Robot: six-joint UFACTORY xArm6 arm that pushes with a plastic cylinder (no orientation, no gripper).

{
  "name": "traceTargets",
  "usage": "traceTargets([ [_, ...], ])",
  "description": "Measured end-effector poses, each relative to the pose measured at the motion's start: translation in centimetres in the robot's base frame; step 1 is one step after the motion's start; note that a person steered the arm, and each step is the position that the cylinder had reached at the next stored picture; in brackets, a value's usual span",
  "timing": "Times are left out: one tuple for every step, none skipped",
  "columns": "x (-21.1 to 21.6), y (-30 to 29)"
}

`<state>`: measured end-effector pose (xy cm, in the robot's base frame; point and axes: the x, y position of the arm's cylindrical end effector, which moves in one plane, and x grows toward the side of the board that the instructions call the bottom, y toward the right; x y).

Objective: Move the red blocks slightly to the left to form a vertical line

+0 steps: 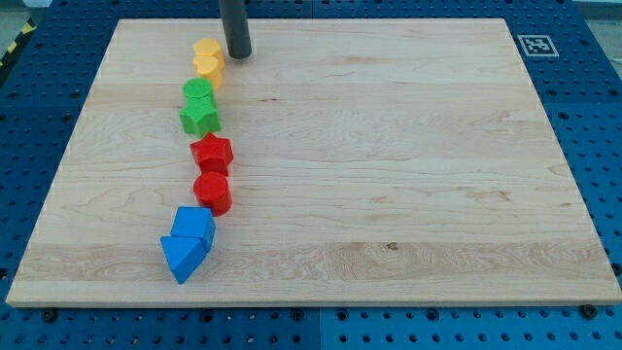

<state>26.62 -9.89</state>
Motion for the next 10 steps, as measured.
traceTargets([
  [0.7, 6.1],
  [6.6, 8.4],
  [15.2, 8.4],
  [20.7, 7.4],
  [20.7, 7.4],
  [20.8, 7.0],
  [20.8, 6.0],
  [20.8, 5.1],
  [20.8, 3.8],
  [20.8, 2.5],
])
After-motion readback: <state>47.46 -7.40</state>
